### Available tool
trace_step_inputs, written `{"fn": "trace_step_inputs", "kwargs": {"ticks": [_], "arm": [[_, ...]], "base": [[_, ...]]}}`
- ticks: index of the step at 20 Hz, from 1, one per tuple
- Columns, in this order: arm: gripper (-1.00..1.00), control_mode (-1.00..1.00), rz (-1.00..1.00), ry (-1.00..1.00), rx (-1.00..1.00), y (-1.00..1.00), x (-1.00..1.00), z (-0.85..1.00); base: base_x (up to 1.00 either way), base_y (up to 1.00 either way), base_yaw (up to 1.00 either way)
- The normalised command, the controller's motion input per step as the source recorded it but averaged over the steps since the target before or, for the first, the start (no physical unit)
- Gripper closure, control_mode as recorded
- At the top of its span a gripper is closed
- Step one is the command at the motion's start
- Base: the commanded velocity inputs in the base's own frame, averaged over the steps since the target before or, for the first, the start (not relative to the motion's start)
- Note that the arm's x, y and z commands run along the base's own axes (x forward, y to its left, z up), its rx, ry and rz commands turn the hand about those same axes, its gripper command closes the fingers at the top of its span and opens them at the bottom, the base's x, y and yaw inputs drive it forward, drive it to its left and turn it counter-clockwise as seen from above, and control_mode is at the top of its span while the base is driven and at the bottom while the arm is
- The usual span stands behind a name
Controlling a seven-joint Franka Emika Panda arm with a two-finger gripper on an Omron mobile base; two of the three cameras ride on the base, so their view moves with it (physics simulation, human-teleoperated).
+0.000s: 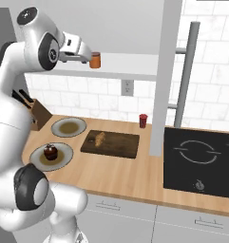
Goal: From the different types of pastries on the counter, select a croissant and place it on the cutting board. Then retrieve a jar of jam from the cabinet and place it alongside the croissant on the cutting board.
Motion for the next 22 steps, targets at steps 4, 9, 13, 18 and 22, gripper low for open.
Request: {"fn": "trace_step_inputs", "kwargs": {"ticks": [4,9,13,18,22], "arm": [[-1.00,-1.00,0.00,0.00,0.03,-0.17,0.42,0.00],[-1.00,-1.00,0.00,-0.01,0.03,-0.11,0.45,-0.03],[-1.00,-1.00,0.01,-0.02,0.02,-0.09,0.22,-0.06],[-1.00,-1.00,0.03,0.00,0.00,-0.09,0.05,-0.44],[-1.00,-1.00,0.03,-0.08,0.02,0.00,0.16,-0.40]], "base": [[0.00,0.00,0.00],[0.00,0.00,0.00],[0.00,0.00,0.00],[0.00,0.00,0.00],[0.00,0.00,0.00]]}}
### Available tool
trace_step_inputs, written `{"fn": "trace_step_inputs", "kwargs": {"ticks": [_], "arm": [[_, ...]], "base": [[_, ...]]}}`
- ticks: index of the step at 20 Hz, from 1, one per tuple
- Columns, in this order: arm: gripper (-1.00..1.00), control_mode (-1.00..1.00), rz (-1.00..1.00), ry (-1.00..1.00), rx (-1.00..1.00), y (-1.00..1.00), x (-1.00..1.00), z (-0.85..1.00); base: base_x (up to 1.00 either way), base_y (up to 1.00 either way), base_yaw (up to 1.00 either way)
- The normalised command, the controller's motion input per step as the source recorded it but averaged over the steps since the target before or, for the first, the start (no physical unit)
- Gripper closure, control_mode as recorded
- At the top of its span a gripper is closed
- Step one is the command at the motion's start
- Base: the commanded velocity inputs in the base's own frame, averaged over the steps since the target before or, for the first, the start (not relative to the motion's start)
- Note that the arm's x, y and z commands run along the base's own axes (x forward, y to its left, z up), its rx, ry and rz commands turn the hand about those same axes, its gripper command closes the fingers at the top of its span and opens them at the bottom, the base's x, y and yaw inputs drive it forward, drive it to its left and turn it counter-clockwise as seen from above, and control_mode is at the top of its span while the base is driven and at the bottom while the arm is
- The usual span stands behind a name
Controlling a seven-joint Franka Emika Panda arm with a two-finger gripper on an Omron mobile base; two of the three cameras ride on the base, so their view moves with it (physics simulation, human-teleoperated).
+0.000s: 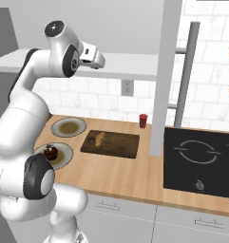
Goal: From the different types of pastries on the counter, select a croissant and place it on the cutting board. Then retrieve a jar of jam from the cabinet and place it alongside the croissant on the cutting board.
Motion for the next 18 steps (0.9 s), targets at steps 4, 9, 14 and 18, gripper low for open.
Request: {"fn": "trace_step_inputs", "kwargs": {"ticks": [4,9,14,18], "arm": [[-1.00,-1.00,0.00,-0.13,0.06,0.00,0.35,-0.04],[-1.00,-1.00,0.00,-0.02,0.07,0.00,0.54,0.00],[-1.00,-1.00,0.00,0.00,0.08,-0.01,0.85,0.00],[-1.00,-1.00,0.00,0.00,0.06,-0.04,0.89,0.00]], "base": [[0.00,0.00,0.00],[0.00,0.00,0.00],[0.00,0.00,0.00],[0.00,0.00,0.00]]}}
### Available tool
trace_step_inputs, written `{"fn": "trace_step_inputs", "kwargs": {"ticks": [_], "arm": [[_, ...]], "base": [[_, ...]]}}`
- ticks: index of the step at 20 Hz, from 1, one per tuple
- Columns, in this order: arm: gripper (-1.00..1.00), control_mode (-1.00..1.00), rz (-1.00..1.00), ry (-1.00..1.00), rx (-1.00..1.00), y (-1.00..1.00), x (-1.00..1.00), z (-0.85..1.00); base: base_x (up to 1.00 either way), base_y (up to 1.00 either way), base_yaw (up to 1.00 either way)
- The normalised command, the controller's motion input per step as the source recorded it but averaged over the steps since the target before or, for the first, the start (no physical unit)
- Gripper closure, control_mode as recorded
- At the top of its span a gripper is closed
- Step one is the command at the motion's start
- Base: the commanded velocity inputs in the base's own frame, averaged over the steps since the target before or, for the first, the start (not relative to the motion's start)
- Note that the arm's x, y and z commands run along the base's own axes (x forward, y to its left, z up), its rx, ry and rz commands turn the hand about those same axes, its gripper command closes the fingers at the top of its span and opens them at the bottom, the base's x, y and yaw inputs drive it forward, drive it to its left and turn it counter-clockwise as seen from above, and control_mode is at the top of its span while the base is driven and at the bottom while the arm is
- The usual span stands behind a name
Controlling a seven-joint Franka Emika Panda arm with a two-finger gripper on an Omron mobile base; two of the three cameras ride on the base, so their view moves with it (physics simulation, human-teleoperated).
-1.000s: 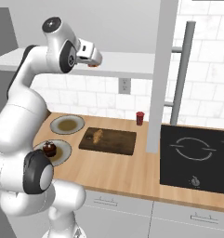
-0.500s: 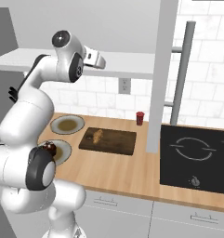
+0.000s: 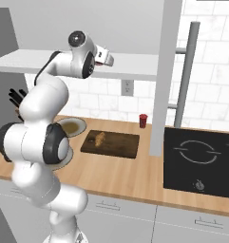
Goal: From the different types of pastries on the counter, select a croissant and place it on the cutting board. Then retrieve a jar of jam from the cabinet and place it alongside the croissant on the cutting board.
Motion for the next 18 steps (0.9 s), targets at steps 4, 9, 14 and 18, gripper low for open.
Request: {"fn": "trace_step_inputs", "kwargs": {"ticks": [4,9,14,18], "arm": [[1.00,-1.00,0.05,0.00,0.01,-0.05,0.47,-0.10],[1.00,-1.00,0.06,0.06,0.03,-0.09,0.48,-0.20],[1.00,-1.00,0.00,0.00,0.00,-0.24,-0.20,-0.23],[1.00,-1.00,0.00,-0.07,0.00,-0.32,-0.62,-0.18]], "base": [[0.00,0.00,0.00],[0.00,0.00,0.00],[0.00,0.00,0.00],[0.00,0.00,0.00]]}}
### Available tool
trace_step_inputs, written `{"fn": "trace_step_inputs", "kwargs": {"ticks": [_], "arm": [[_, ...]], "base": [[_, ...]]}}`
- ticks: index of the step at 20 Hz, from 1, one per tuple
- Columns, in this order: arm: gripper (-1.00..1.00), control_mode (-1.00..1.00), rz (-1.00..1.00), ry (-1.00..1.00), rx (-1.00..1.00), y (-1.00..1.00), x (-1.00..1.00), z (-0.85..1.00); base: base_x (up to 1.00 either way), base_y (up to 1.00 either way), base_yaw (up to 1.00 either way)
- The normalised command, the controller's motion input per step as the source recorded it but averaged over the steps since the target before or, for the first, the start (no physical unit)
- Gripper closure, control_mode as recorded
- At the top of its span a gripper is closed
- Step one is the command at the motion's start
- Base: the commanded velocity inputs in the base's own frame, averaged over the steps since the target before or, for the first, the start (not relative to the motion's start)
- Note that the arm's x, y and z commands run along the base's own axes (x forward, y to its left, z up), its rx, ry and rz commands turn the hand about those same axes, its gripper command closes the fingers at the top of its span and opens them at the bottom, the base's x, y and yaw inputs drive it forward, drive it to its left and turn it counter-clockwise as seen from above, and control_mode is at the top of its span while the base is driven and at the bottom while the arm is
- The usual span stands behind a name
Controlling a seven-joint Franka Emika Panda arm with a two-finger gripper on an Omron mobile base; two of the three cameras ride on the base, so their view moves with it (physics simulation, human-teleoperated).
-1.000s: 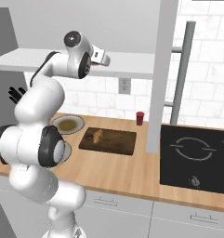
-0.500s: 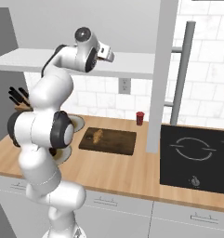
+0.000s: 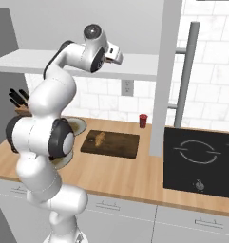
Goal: From the different types of pastries on the counter, select a croissant and place it on the cutting board. Then retrieve a jar of jam from the cabinet and place it alongside the croissant on the cutting board.
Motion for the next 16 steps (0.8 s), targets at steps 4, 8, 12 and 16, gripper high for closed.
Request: {"fn": "trace_step_inputs", "kwargs": {"ticks": [4,8,12,16], "arm": [[1.00,-1.00,0.04,-0.37,0.00,-0.27,-1.00,-0.04],[1.00,-1.00,0.00,-0.08,0.00,-0.03,-0.82,0.04],[1.00,-1.00,0.00,-0.01,0.00,0.03,-0.56,0.06],[1.00,-1.00,0.00,0.04,0.00,0.01,-0.83,0.46]], "base": [[0.00,0.00,0.00],[0.00,0.00,0.00],[0.00,0.00,0.00],[0.00,0.00,0.00]]}}
